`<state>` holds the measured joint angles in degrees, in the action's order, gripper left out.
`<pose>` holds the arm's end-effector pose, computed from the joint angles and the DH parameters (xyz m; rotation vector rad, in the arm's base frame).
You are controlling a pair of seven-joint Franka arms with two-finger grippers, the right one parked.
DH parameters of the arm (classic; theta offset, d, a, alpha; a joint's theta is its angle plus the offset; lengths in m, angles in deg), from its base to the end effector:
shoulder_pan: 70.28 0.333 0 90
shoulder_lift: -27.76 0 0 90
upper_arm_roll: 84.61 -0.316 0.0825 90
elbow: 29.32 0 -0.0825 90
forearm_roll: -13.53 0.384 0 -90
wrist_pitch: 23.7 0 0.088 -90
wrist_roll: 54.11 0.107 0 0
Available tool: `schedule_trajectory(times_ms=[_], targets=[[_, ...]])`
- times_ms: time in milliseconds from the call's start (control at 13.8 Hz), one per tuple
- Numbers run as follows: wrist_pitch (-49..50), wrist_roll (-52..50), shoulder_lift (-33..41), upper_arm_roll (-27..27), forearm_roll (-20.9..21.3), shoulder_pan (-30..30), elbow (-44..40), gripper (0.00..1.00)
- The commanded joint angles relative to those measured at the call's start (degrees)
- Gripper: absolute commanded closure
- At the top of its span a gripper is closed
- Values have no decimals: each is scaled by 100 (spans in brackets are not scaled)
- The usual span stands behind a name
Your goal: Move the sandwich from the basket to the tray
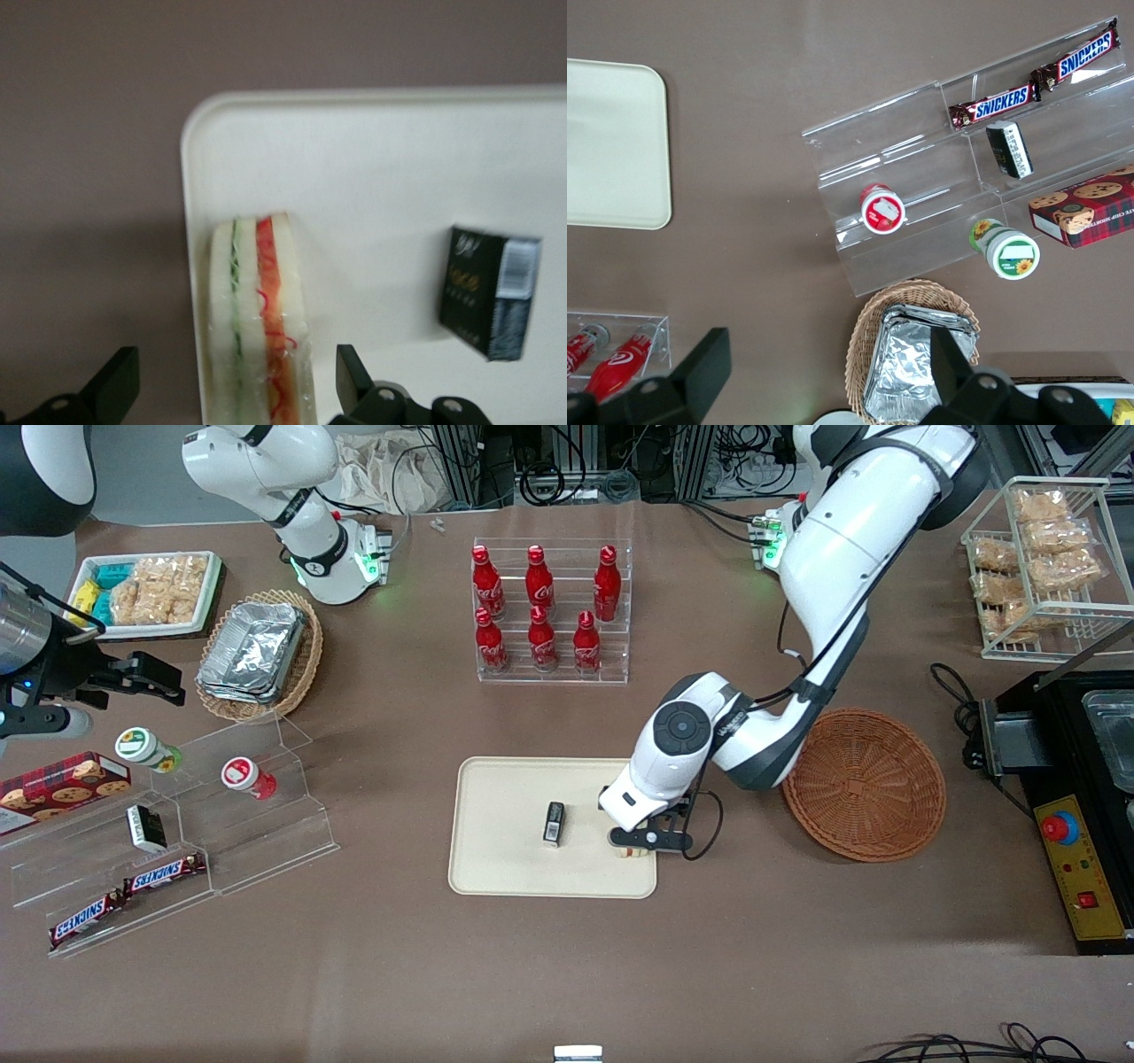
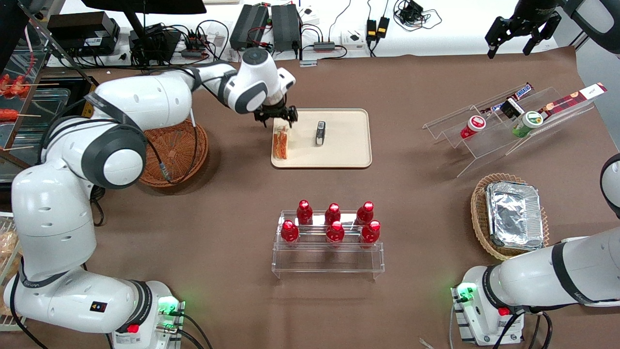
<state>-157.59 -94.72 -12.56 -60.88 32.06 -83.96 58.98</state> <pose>0.6042 -0.3915 0.2791 3.0294 -0.0636 0.1821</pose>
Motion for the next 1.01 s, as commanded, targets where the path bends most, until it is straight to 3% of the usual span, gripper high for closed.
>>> schedule_trajectory(times_ms=[0,217,651,795,940], targets=[[940,-35,1085,9,-549,329,100,0],[2091,1078,1991,-8,-1323,848,83,0],[4299,2566,3775,-148,-1659,2132,83,0],[4616,2864,4197,-786,-1843,1993,83,0],[4994,3295,4427,-1761,-1897,1293,83,0]])
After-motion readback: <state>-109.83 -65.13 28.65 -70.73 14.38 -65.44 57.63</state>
